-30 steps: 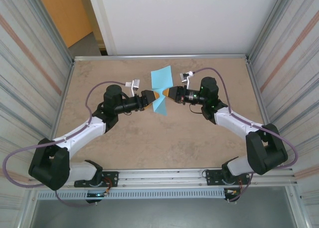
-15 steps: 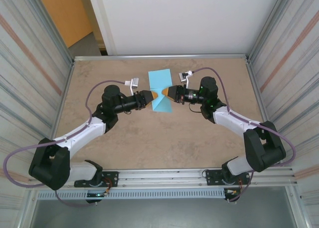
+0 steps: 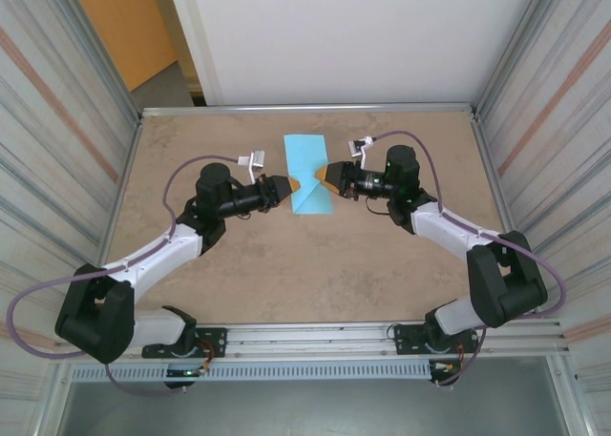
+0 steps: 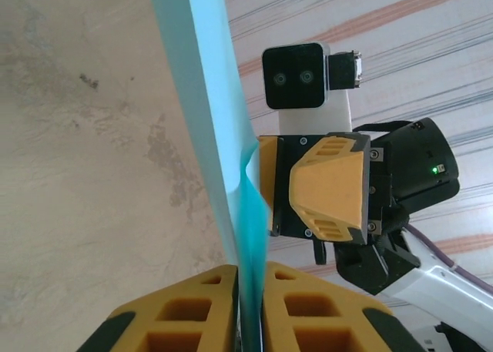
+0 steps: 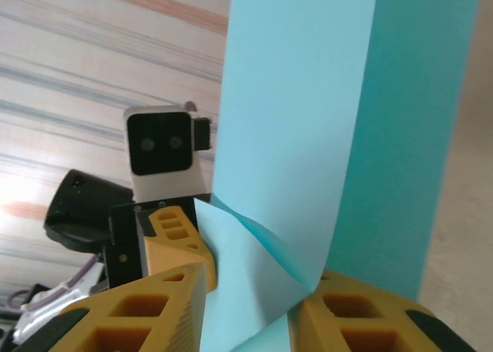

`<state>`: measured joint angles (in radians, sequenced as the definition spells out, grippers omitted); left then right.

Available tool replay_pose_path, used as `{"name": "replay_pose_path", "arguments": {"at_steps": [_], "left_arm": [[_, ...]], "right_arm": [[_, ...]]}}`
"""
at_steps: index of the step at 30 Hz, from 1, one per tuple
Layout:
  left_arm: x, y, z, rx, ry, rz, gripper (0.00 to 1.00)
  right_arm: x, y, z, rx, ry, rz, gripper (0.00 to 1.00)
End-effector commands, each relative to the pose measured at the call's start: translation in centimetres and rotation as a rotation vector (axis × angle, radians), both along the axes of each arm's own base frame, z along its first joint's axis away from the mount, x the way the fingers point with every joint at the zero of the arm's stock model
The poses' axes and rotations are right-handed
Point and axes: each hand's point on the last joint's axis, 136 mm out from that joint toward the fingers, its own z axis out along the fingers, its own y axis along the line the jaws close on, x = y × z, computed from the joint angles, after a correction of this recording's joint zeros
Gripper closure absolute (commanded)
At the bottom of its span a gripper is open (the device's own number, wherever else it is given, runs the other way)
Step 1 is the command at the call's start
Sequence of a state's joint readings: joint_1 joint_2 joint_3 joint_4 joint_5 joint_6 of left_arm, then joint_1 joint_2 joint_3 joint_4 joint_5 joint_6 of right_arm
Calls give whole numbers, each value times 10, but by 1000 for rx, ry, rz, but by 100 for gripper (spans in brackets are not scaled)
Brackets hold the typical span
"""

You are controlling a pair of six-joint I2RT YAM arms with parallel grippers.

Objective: Fold a paper plane with a square sheet of paper (pick it up from the middle)
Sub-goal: Turn over the paper at the center of the table.

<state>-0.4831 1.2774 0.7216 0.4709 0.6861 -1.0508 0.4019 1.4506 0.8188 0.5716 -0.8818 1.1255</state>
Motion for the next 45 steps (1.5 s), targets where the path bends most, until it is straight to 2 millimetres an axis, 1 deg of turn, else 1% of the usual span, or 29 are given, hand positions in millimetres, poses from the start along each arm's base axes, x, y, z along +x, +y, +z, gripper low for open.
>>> {"name": "replay_pose_path", "arguments": {"at_steps": [1,5,9,11,14,17,21,22,25,27,30,34,39,43,45], "left_arm": [[4,10,-7,77,-18,40,86],[7,19,-25,194,-12,75,88],[9,34,-45,359,2,113,90],[9,44,-54,454,11,134,90],[11,64,-68,629,33,168,91],[11,86,-78,841,50,195,90],[10,112,-86,1158,44,224,90],[11,117,-84,1236,34,232,90],[14,128,-82,1446,6,255,90],[17,131,-82,1553,-7,267,90],[20,130,-86,1651,-13,271,90],[24,119,-99,1740,-30,250,90],[27,101,-125,1793,-14,216,90],[23,75,-155,1725,40,143,88],[18,57,-170,1624,74,97,85]], "right_arm": [[5,-18,-10,-66,6,-61,64],[11,-39,-19,-143,21,-135,61],[14,-56,-27,-252,13,-204,60],[14,-64,-30,-309,9,-235,60],[13,-74,-36,-387,9,-275,59],[12,-83,-41,-443,9,-309,58],[12,-92,-47,-494,17,-341,57],[12,-93,-47,-502,17,-345,57],[12,-95,-50,-516,21,-354,57],[12,-97,-51,-524,24,-360,57],[13,-101,-53,-537,28,-378,57],[13,-107,-55,-549,40,-400,57],[13,-113,-59,-552,57,-423,57],[14,-116,-63,-553,70,-429,57],[13,-117,-65,-554,77,-433,57]]}}
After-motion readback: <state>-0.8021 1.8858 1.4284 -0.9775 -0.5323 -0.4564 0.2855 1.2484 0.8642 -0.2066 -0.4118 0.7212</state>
